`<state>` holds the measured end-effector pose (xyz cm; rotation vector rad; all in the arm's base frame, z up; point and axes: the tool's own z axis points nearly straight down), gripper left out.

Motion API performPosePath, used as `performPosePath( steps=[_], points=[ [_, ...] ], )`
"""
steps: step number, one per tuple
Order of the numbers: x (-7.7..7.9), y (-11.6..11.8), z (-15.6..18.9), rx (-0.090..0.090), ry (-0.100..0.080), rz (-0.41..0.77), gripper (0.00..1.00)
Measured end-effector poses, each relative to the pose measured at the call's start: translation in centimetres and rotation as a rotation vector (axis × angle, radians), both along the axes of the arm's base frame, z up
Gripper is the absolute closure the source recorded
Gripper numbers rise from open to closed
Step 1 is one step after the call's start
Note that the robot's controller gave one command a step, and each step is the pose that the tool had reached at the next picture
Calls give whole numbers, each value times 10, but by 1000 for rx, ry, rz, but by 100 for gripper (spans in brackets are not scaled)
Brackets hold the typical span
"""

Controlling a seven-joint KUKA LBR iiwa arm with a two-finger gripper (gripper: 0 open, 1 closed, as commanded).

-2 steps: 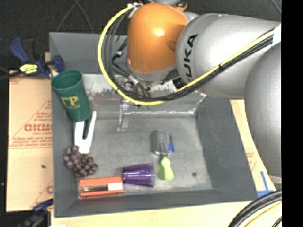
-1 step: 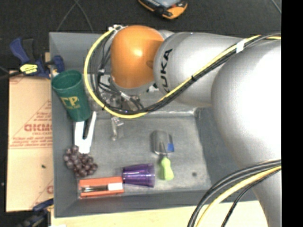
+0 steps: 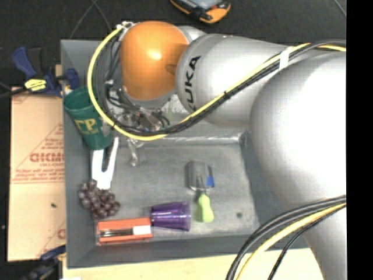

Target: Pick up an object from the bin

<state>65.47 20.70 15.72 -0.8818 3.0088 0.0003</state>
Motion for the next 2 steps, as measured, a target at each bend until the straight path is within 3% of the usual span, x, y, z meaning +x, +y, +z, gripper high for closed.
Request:
performPosePath(
  steps=[1, 2],
  points=[
    [0, 7, -31, -3, 8, 353, 0],
    [1, -9, -85, 2, -5, 342, 0]
  ],
)
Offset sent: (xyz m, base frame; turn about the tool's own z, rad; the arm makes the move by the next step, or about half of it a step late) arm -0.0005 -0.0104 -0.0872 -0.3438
